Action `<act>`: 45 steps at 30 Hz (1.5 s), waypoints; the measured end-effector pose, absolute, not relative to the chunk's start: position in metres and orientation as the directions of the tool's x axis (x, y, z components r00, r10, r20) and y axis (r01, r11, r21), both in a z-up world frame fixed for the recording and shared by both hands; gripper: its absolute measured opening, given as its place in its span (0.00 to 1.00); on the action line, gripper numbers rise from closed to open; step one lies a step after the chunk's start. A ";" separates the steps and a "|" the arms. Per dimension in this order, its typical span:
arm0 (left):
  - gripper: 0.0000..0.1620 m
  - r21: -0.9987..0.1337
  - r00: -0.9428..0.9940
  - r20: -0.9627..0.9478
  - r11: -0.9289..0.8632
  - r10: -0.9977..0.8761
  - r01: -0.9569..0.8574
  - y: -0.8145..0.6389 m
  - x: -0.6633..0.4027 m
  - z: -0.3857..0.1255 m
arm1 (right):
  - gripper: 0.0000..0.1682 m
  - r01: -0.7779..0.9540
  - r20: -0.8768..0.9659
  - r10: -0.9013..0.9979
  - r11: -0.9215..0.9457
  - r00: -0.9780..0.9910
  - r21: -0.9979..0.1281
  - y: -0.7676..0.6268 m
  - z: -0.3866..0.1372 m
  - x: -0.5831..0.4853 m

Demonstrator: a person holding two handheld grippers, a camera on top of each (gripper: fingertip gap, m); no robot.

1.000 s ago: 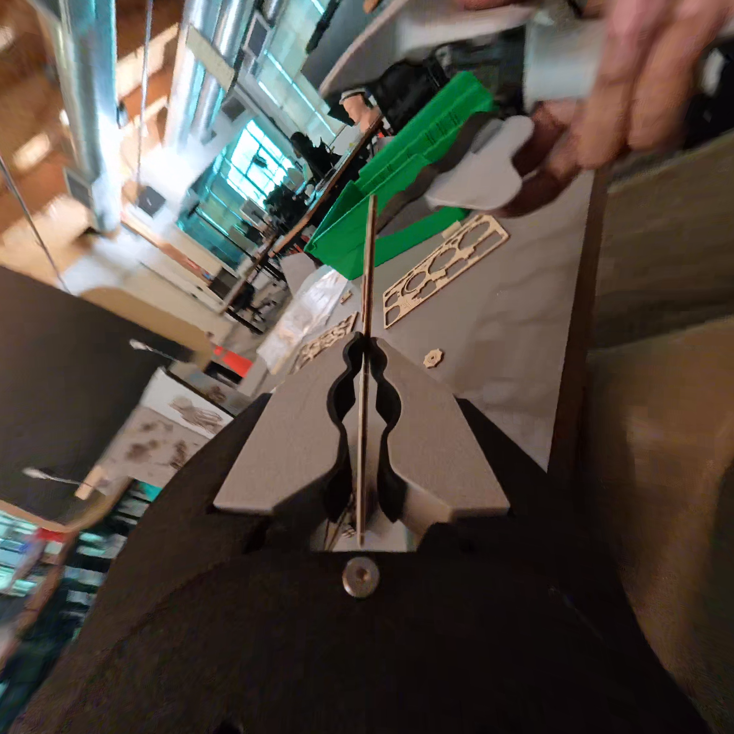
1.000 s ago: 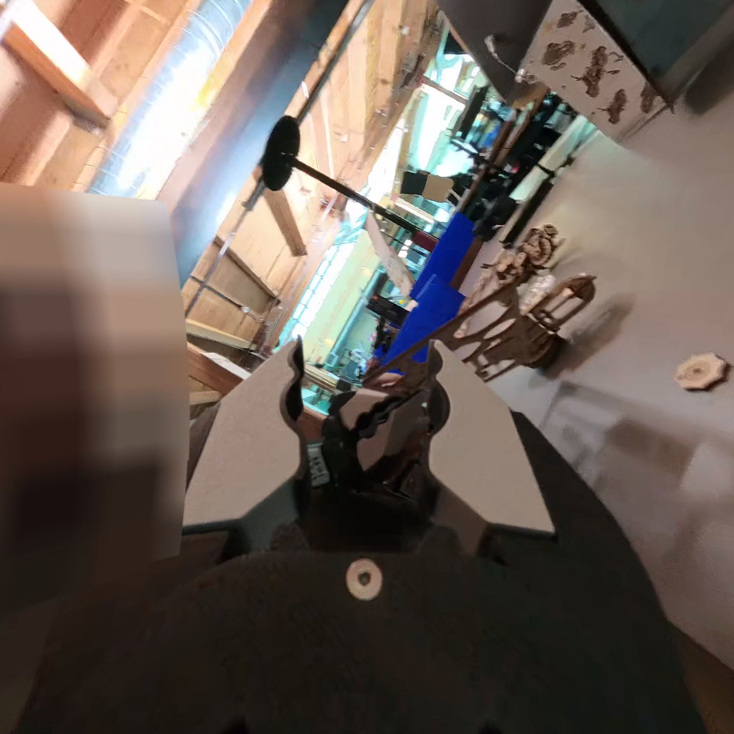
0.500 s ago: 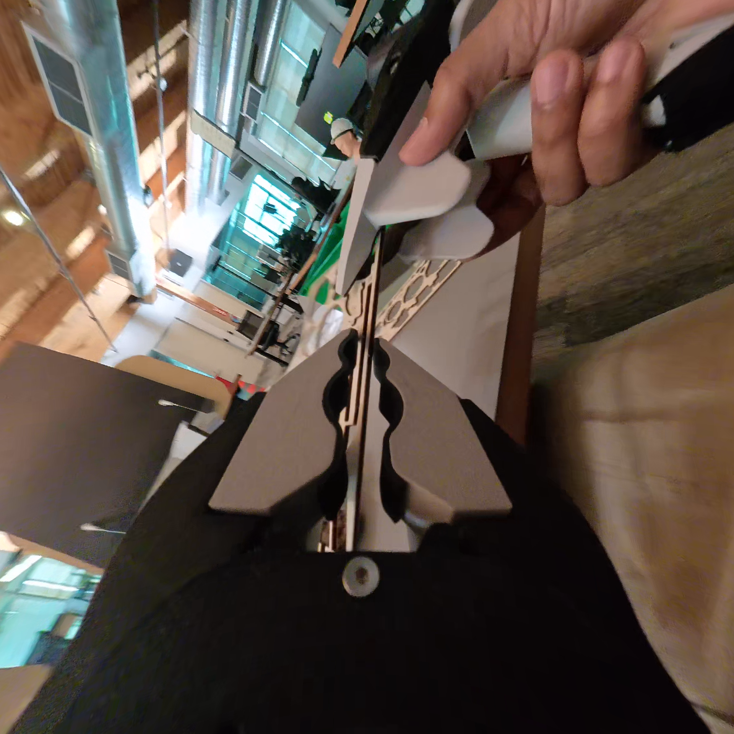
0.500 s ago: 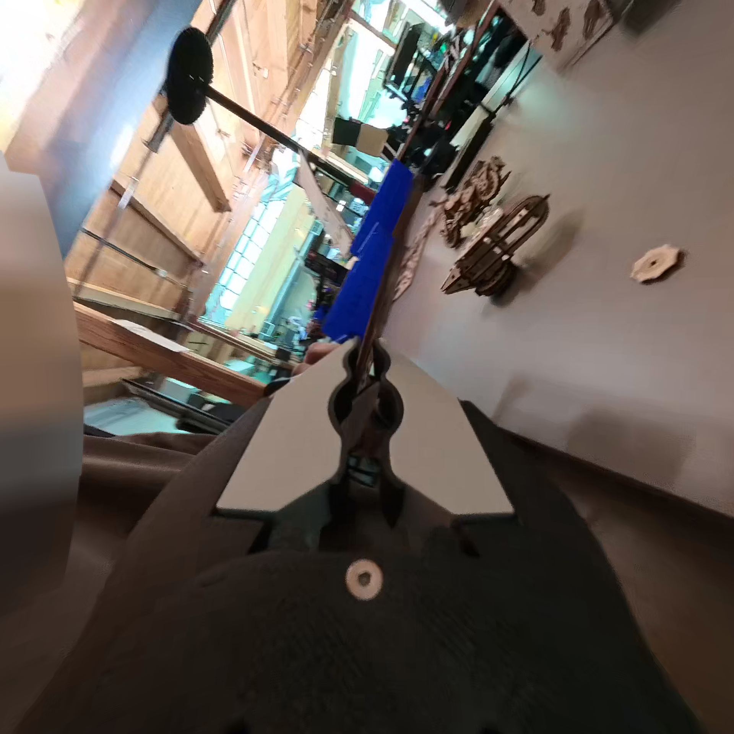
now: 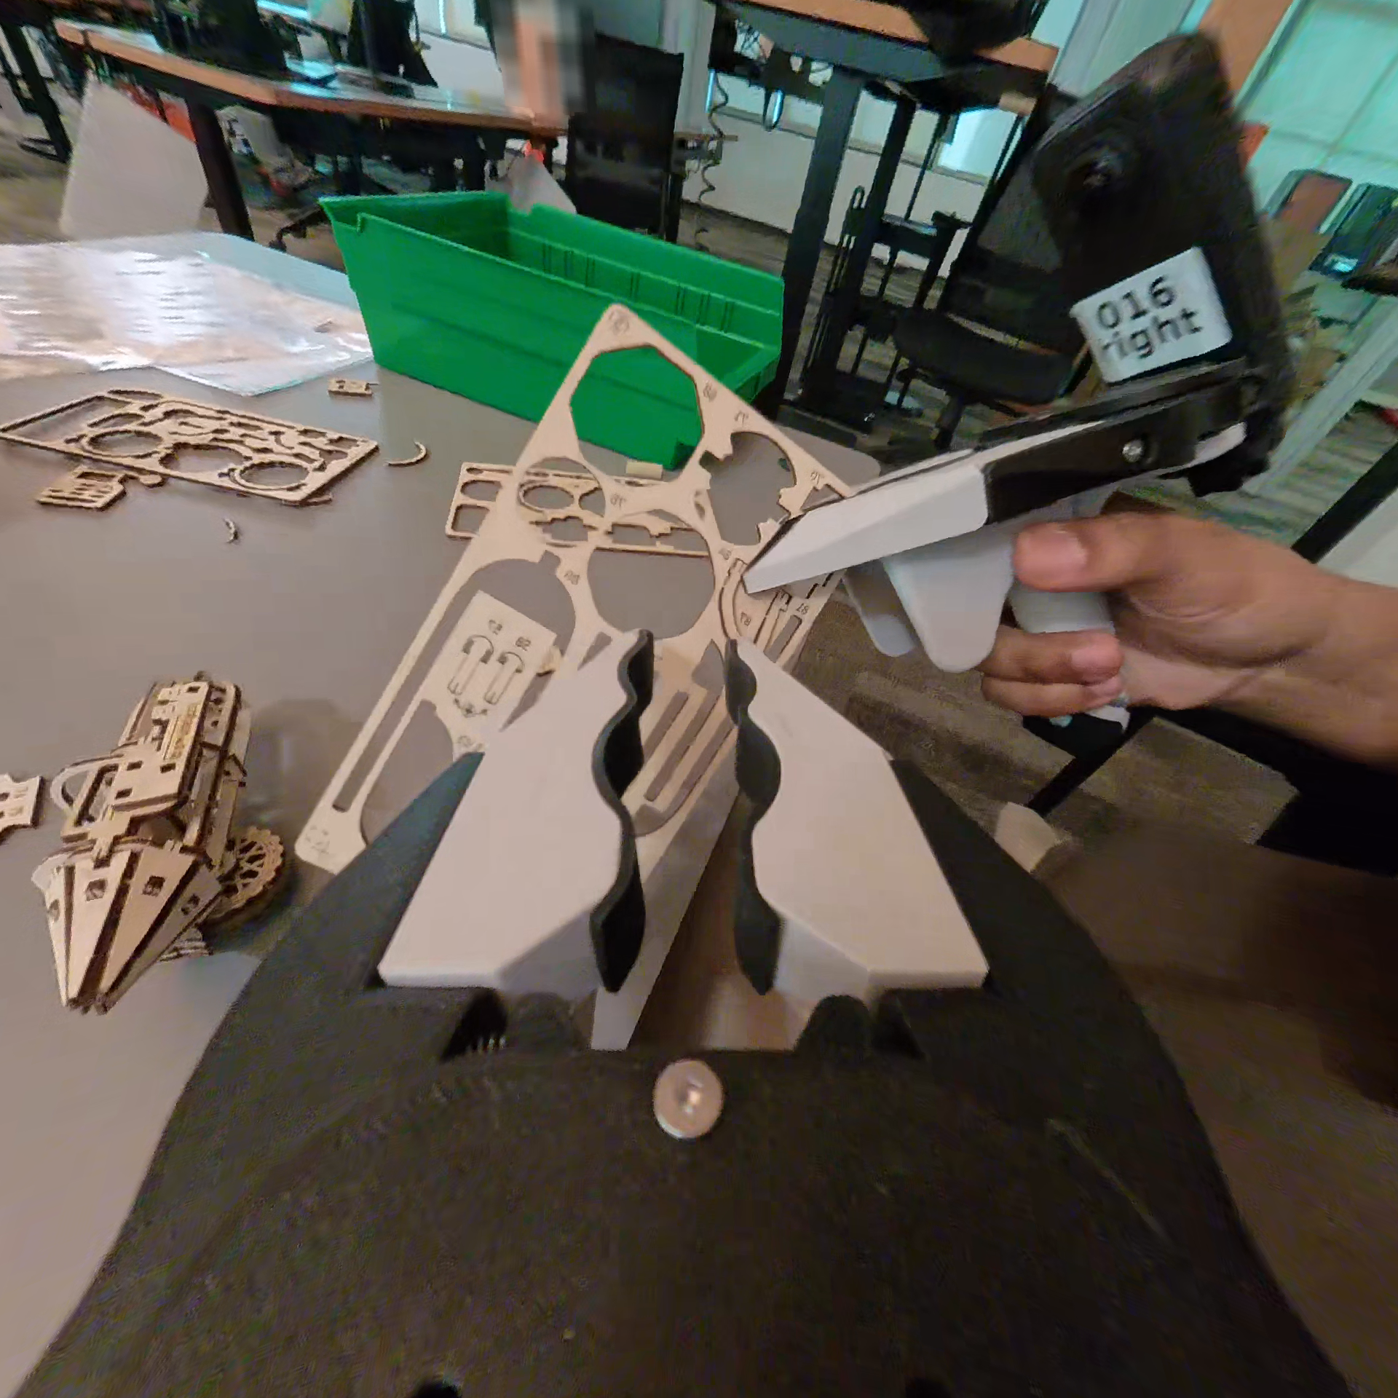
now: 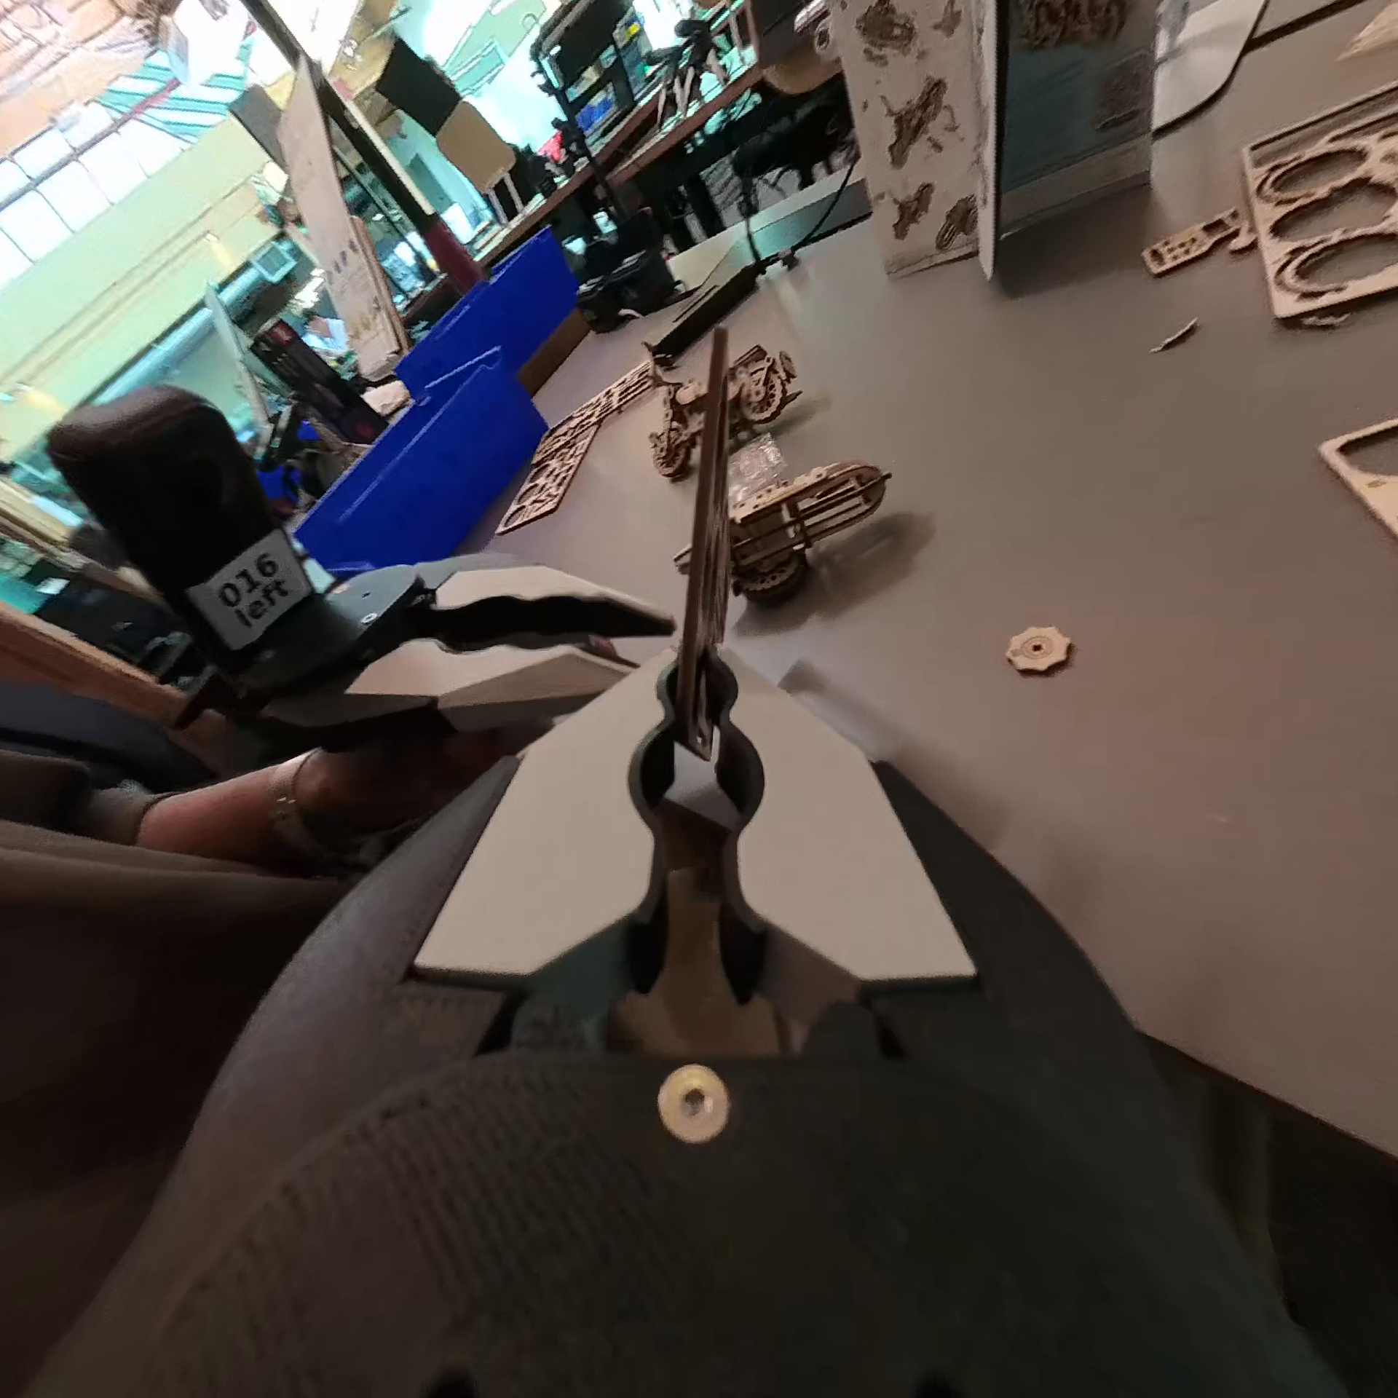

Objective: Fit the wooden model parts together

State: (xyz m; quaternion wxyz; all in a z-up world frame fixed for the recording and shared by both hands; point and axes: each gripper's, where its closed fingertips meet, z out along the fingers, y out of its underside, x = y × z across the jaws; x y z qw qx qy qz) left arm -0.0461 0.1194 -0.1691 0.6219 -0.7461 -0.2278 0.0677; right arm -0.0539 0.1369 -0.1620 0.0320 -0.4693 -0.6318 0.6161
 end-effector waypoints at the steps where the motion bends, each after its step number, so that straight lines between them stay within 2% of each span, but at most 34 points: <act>1: 0.09 -0.955 0.884 0.185 -0.134 0.430 0.266 0.121 -0.045 -0.171 | 0.01 0.531 -0.507 0.656 -0.186 -0.559 -0.826 0.136 -0.161 -0.055; 8: 0.06 -0.950 0.863 0.218 -0.101 0.456 0.294 0.125 -0.044 -0.167 | 0.01 0.419 -0.343 0.723 -0.081 -0.600 -0.904 0.127 -0.156 -0.052; 12: 0.02 -0.923 0.847 0.324 -0.053 0.421 0.380 0.127 -0.043 -0.166 | 0.01 0.388 -0.306 0.733 -0.062 -0.608 -0.920 0.126 -0.155 -0.052; 17: 0.03 -0.885 0.816 0.431 0.002 0.384 0.466 0.127 -0.043 -0.163 | 0.00 0.356 -0.255 0.752 -0.029 -0.608 -0.934 0.125 -0.155 -0.052; 31: 0.00 -0.896 0.803 0.403 0.007 0.440 0.445 0.120 -0.052 -0.160 | 0.00 0.267 -0.066 0.825 0.106 -0.562 -0.958 0.132 -0.156 -0.058; 37: 0.00 -0.854 0.787 0.483 0.007 0.383 0.520 0.125 -0.047 -0.168 | 0.00 0.363 -0.268 0.786 -0.060 -0.557 -0.930 0.136 -0.154 -0.059; 41: 0.00 -0.794 0.739 0.583 0.043 0.337 0.607 0.130 -0.043 -0.171 | 0.00 0.383 -0.328 0.759 -0.112 -0.562 -0.917 0.137 -0.153 -0.059; 45: 0.05 -0.819 0.756 0.540 0.026 0.370 0.573 0.129 -0.045 -0.172 | 0.00 0.399 -0.363 0.737 -0.138 -0.570 -0.907 0.132 -0.152 -0.057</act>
